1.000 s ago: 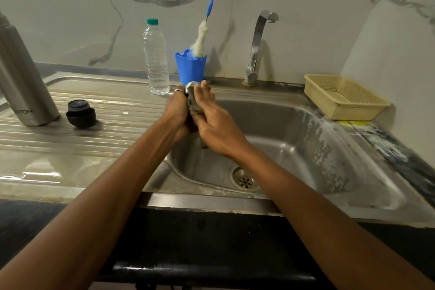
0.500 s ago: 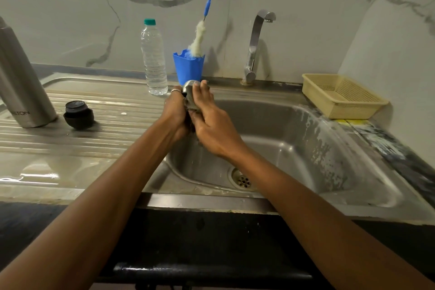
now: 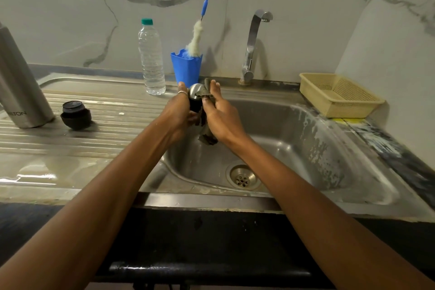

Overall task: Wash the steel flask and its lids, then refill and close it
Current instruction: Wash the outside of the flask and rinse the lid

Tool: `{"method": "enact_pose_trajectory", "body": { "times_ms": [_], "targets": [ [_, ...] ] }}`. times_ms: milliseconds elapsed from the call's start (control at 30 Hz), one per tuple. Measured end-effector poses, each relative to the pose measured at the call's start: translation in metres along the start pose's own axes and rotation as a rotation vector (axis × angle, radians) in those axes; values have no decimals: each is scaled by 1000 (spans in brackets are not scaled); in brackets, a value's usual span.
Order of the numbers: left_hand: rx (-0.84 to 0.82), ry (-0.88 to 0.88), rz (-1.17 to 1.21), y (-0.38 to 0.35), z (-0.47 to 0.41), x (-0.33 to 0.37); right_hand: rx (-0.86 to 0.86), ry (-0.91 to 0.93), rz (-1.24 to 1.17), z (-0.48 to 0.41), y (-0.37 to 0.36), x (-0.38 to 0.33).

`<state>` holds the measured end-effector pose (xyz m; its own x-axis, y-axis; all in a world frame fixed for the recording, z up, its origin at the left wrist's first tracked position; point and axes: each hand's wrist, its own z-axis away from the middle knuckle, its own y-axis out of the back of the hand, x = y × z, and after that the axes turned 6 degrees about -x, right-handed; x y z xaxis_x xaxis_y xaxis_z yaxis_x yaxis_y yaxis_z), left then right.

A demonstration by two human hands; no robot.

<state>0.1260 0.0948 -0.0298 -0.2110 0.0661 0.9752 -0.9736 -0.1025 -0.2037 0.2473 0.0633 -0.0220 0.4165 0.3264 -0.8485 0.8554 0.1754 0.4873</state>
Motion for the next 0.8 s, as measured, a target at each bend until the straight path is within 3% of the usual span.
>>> {"method": "enact_pose_trajectory", "body": {
  "times_ms": [200,300,533,700,800],
  "targets": [
    [-183,-59,-13,-9,9,0,44,-6,-132,-7,5,0],
    [-174,-119,-1,-13,10,0,39,-21,-195,-7,7,0],
    [-88,-88,131,2,3,-2,-93,200,221,4,-9,4],
    [-159,-55,131,-7,13,3,65,-14,39,-12,2,2],
    [-152,-53,119,-16,14,1,70,-34,131,-8,8,5]
  ]
}}
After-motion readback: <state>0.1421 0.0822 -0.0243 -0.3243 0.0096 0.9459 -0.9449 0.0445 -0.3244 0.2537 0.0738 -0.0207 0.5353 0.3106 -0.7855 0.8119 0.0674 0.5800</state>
